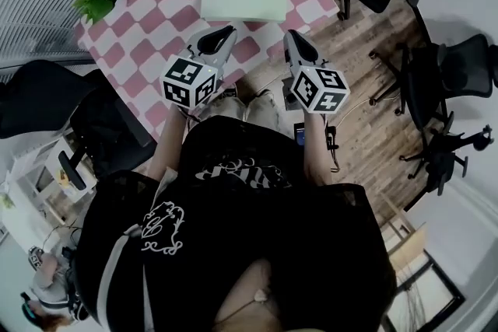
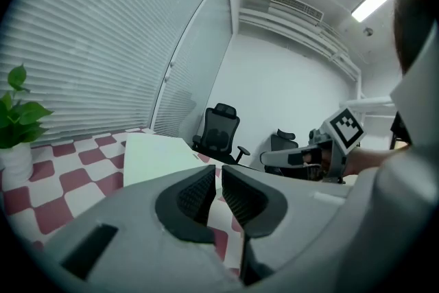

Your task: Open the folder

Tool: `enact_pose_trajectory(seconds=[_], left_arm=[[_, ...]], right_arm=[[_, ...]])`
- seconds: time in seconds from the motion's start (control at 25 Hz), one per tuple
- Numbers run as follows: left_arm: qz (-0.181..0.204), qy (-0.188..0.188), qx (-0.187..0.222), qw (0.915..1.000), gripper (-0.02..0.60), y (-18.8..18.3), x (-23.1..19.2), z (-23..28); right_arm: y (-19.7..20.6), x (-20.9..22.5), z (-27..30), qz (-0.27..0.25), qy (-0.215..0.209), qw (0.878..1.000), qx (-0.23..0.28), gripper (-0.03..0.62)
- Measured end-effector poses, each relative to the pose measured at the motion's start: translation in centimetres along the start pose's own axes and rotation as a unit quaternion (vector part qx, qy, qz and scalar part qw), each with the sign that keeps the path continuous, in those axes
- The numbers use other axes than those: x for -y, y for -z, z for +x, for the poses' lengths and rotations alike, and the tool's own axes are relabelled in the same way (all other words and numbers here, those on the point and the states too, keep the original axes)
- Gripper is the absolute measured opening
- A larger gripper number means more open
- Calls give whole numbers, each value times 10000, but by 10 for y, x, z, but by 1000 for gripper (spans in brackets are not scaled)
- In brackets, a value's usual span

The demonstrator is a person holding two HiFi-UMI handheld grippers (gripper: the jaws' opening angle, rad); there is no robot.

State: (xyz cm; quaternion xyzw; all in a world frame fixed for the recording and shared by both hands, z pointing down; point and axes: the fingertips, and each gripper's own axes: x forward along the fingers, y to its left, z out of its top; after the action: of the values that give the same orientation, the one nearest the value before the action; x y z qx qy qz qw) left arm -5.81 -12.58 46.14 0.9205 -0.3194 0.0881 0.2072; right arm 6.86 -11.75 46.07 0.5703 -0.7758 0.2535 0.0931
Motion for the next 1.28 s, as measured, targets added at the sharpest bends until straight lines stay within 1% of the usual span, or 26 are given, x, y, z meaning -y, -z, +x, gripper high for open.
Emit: enact_pose_trajectory(seconds=[0.16,0.28,0.4,0.56,0.6,0.64,0.68,0.76,0.84,0.88,0.92,0.96,1.08,1.12,1.16,1.2,1.28], left_arm=[[-132,52,-148,9998,26,14,-5,7],[-3,107,-339,9994,28,26,-5,12],[66,-16,-388,9992,28,30,-11,16],[-40,-175,-325,9993,28,28,-17,22],[-33,-212,-326,9992,28,27,-19,25],[1,-252,-328,9991,28,26,-21,28],[65,-288,-320,9991,28,24,-22,31],[281,-313,-306,9986,28,20,-23,38],[575,-229,-405,9973,41,18,-22,49],[741,-147,-508,9958,82,18,-20,57],[915,-58,-635,9938,143,20,-19,65],[1092,11,-772,9910,163,22,-18,73],[1586,120,-1180,9802,164,34,-20,98],[1749,200,-1344,9752,176,40,-19,106],[1934,315,-1518,9688,201,47,-18,114],[2127,442,-1700,9612,230,53,-16,121],[2460,633,-1997,9464,249,63,-10,133]], right_arm=[[11,5,4,132,-6,9998,-131,20],[22,12,9,197,1,9994,-273,20],[33,19,20,349,-107,9985,-402,20],[48,35,43,583,-138,9963,-618,22],[52,40,50,641,-149,9953,-704,38],[56,43,57,689,-172,9943,-800,104],[59,46,64,721,-196,9932,-892,142],[62,50,74,722,-214,9921,-999,144],[61,53,79,667,-243,9922,-1028,144],[59,54,81,637,-258,9923,-1031,144],[57,57,82,615,-257,9925,-1027,144],[56,60,82,610,-236,9927,-1016,144],[54,77,82,723,-138,9924,-984,143],[55,83,83,792,-112,9919,-991,143],[56,89,83,859,-83,9911,-1011,143],[58,95,84,912,-51,9904,-1038,143],[62,105,85,982,-2,9892,-1084,143]])
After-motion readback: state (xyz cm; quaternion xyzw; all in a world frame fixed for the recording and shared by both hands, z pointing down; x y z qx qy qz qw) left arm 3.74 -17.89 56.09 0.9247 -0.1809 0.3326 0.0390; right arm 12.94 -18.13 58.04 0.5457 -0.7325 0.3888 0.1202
